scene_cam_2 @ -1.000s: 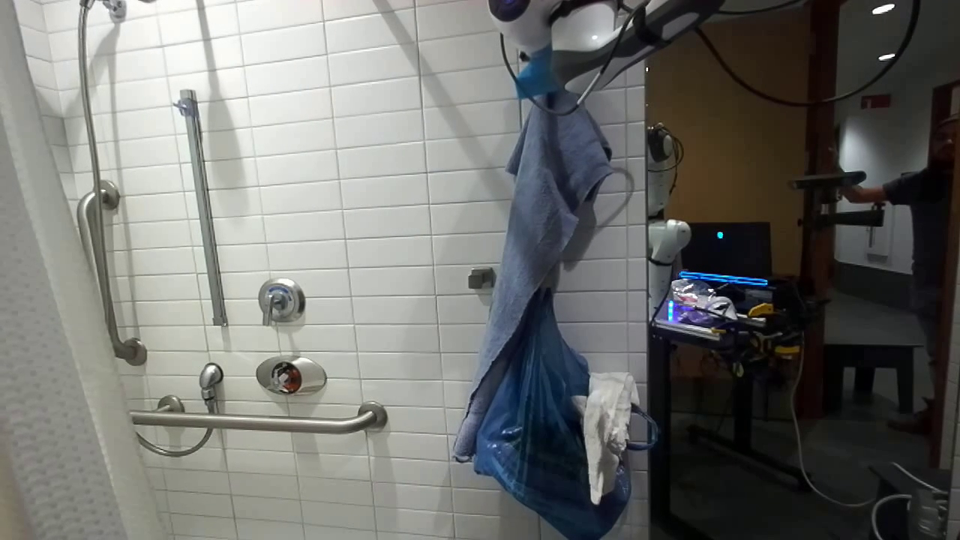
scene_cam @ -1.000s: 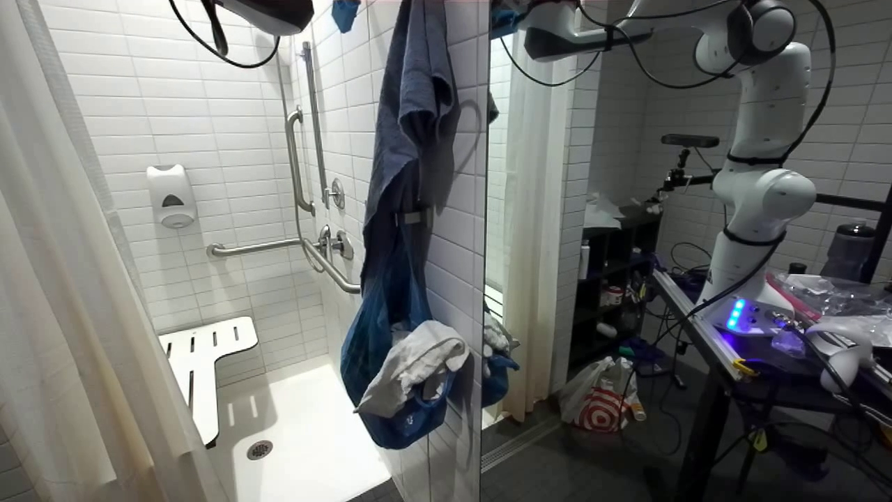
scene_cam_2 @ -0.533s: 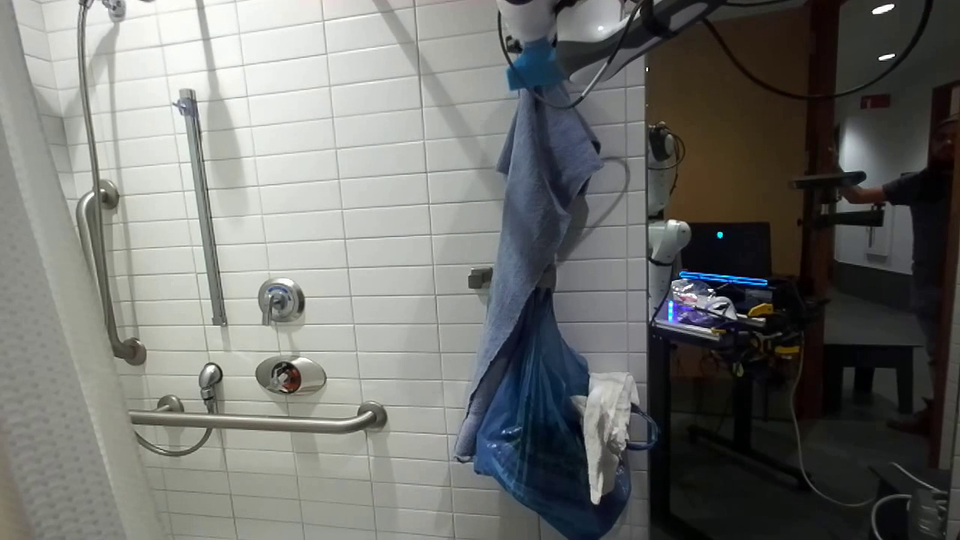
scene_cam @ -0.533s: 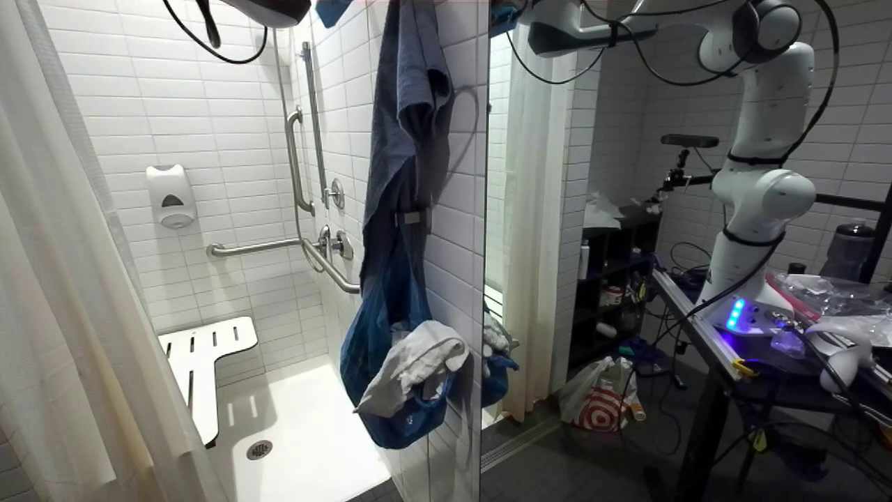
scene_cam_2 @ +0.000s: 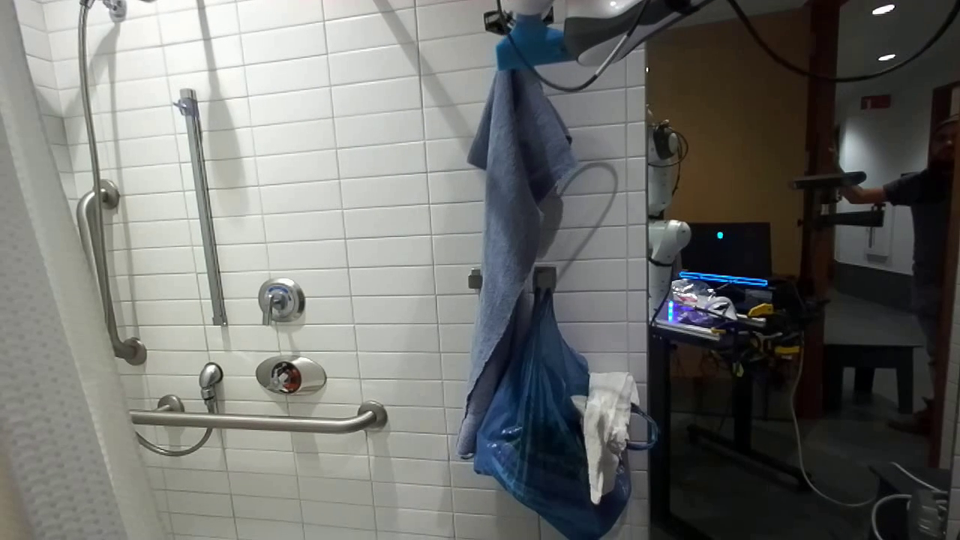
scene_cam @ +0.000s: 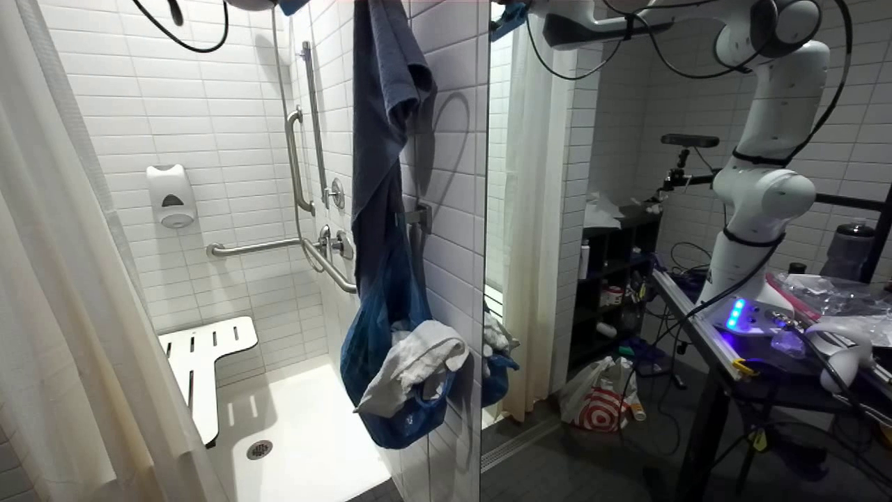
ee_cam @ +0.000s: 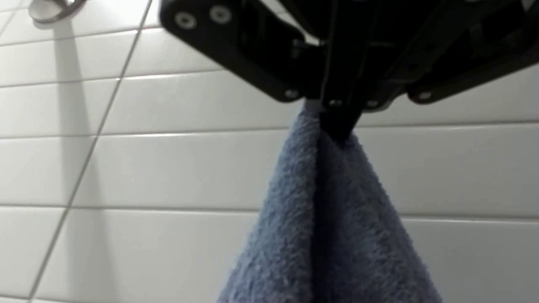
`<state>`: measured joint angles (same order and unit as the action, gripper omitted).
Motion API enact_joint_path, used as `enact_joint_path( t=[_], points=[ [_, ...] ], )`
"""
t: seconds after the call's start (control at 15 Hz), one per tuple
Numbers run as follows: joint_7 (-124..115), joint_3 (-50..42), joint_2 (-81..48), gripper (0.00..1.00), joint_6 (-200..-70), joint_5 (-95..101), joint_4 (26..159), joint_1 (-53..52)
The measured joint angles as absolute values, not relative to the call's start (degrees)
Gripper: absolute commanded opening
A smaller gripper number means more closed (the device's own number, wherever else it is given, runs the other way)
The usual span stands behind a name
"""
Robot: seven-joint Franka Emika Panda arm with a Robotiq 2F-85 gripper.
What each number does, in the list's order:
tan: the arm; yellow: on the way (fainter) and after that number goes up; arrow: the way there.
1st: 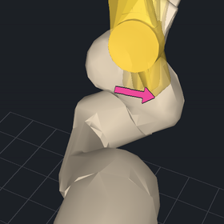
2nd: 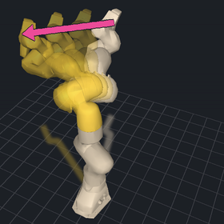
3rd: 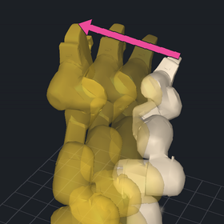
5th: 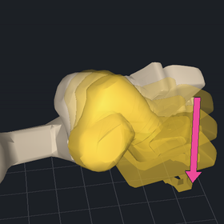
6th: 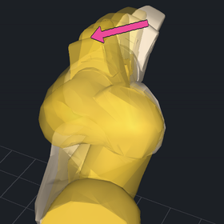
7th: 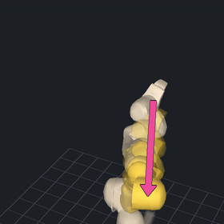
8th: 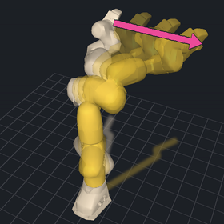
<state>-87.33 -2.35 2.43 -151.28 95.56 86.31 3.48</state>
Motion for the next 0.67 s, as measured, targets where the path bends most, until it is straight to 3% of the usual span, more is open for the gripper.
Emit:
enact_joint_path(
  t=[0.67],
  points=[
    [-87.85, -5.08, 4.99, 0.00, -168.86, 86.37, 92.41, 4.19]
  ],
)
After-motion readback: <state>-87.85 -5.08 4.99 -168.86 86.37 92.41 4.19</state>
